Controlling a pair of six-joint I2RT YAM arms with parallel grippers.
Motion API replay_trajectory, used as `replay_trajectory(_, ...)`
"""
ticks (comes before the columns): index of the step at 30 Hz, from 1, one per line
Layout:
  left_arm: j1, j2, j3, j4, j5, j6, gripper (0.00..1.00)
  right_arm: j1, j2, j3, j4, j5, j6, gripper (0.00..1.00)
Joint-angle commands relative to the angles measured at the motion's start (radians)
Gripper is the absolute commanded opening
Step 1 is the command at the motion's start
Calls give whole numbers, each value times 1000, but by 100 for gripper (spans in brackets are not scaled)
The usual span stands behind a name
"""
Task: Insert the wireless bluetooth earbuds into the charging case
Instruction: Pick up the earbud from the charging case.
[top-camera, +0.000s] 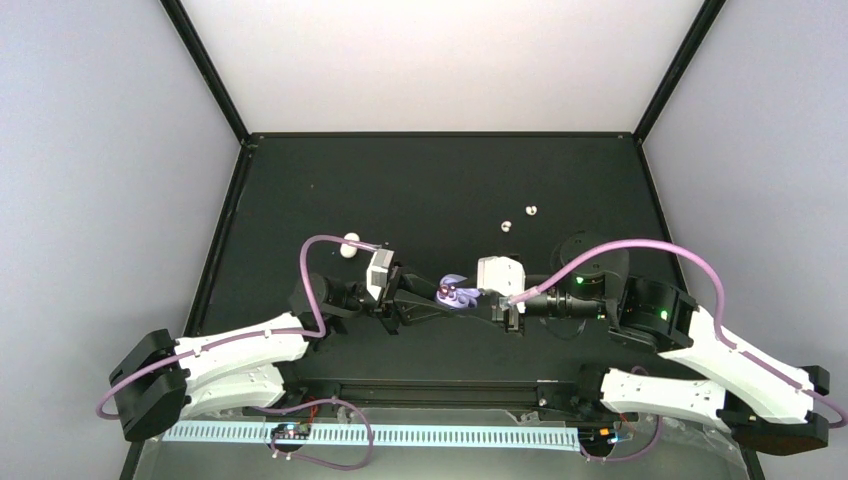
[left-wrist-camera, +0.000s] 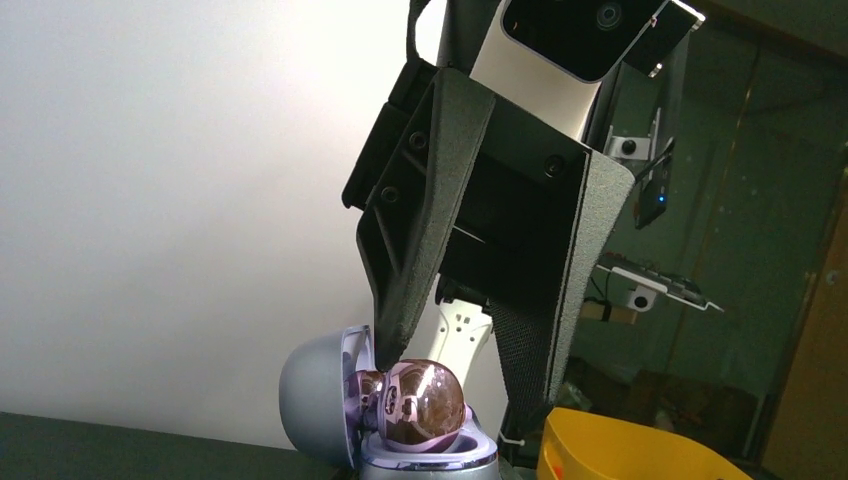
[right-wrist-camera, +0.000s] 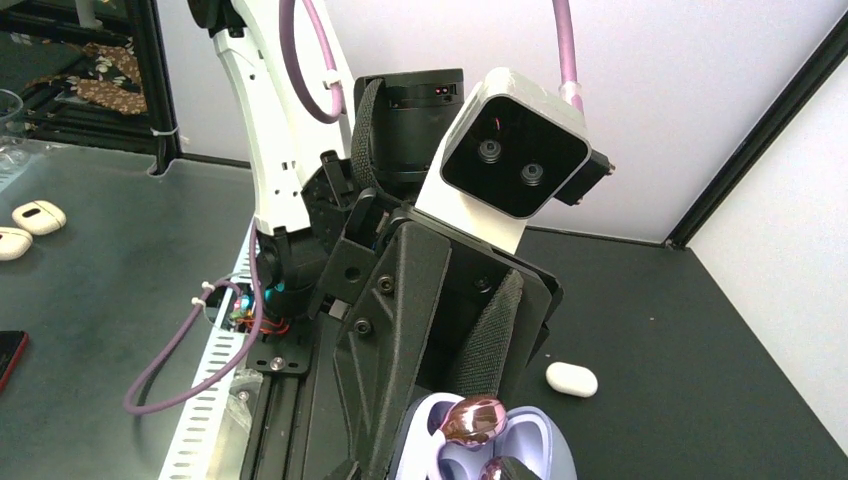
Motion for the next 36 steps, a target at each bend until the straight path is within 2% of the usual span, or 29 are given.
replay_trajectory(1,1,0,35,51,22,-5,2,6,7,14,11,-4,7,34)
replay_trajectory(19,1,-1,40,24,20,10,2,6,41,33,-21,-14,25,25)
replay_trajectory(22,0,-5,42,6,21,24,2,6,46,37,-26,-5,29,21)
replay_trajectory(30,0,-18,54,-54,18,67,2,6,66,63,-62,-17,44,1)
replay_trajectory(36,1,-26,52,-69,15,74,2,6,69,70,-77,-13,53,1)
